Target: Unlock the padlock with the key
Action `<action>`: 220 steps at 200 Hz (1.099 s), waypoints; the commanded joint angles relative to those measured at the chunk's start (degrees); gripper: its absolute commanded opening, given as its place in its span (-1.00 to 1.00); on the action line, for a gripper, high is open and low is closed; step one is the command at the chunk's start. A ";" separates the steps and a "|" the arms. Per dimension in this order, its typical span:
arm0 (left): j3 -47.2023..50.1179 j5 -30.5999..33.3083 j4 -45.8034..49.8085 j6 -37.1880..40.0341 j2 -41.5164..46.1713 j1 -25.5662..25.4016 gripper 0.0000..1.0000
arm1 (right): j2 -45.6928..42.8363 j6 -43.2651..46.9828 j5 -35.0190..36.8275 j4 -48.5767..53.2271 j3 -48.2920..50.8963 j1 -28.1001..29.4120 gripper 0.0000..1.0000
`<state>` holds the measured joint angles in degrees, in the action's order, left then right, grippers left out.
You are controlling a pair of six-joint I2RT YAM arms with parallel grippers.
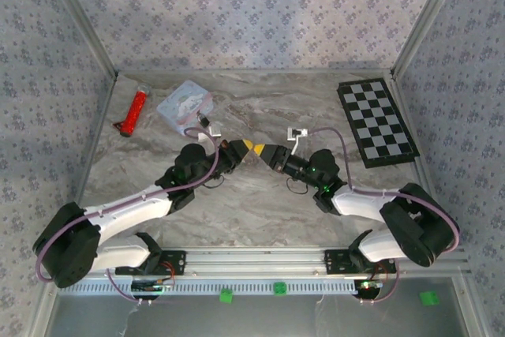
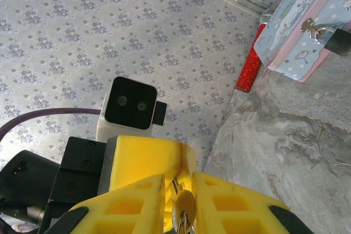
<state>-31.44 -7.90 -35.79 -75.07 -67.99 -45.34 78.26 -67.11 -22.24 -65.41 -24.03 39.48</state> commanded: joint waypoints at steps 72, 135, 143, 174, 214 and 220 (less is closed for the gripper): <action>1.07 1.16 2.30 1.77 2.21 1.41 -1.00 | 0.54 -0.45 -1.84 -1.27 -2.07 0.56 -0.70; 1.14 2.01 2.22 2.76 2.12 1.53 -1.00 | 0.62 -0.82 -2.43 -0.86 -2.42 0.72 -0.56; 1.03 2.17 2.21 2.97 2.07 1.50 -1.00 | 0.61 -0.87 -2.54 -0.76 -2.45 0.84 -0.57; 0.87 2.36 2.13 3.48 2.06 1.56 -1.00 | 0.75 -0.78 -2.87 -0.40 -2.75 1.12 -0.59; 0.69 2.28 1.66 3.61 1.76 1.49 -1.00 | 1.04 -0.56 -3.33 0.45 -3.46 1.58 -0.62; 0.68 2.23 1.62 3.61 1.73 1.51 -1.00 | 1.00 -0.44 -3.42 0.72 -3.60 1.63 -0.62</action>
<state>-30.79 -6.79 -34.48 -72.90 -66.74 -44.23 79.18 -67.72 -23.40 -63.81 -25.02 40.27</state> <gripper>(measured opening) 0.063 0.194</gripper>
